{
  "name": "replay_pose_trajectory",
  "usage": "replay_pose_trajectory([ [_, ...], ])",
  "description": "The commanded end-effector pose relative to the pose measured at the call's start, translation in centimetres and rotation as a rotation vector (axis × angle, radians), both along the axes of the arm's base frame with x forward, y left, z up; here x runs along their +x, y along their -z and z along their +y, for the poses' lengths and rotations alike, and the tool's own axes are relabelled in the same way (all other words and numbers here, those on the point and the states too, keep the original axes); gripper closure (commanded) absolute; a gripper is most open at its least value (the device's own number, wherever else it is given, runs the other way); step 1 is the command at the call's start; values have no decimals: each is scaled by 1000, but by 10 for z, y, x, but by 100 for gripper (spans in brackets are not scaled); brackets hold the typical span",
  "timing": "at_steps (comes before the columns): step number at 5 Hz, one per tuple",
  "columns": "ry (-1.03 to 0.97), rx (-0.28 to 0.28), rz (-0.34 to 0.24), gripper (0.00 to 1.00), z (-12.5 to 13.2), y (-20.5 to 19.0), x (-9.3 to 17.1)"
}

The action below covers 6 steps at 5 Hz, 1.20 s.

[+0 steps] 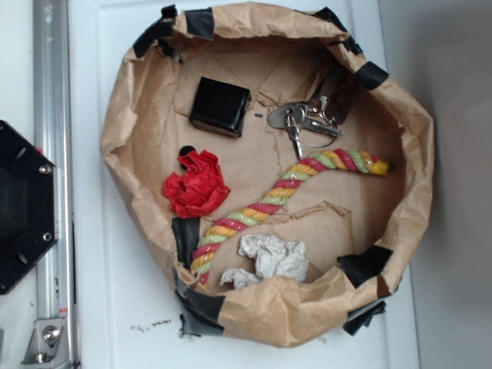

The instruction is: Grab the black box.

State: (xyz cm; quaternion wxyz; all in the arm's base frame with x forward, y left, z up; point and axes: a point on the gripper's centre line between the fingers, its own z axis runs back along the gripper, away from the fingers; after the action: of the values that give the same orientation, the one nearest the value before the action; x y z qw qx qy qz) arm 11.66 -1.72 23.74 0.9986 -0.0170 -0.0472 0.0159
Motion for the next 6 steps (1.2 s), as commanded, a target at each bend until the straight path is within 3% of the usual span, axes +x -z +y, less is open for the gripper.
replay_pose_trajectory([
  [1, 0, 0, 0, 0, 0, 0, 0],
  [2, -33, 67, 20, 0, 39, 31, 50],
  [4, 76, 109, 21, 0, 65, 81, 117],
  [5, 176, 99, 54, 0, 68, 110, 128],
  [6, 249, 156, 78, 0, 74, 131, 127],
])
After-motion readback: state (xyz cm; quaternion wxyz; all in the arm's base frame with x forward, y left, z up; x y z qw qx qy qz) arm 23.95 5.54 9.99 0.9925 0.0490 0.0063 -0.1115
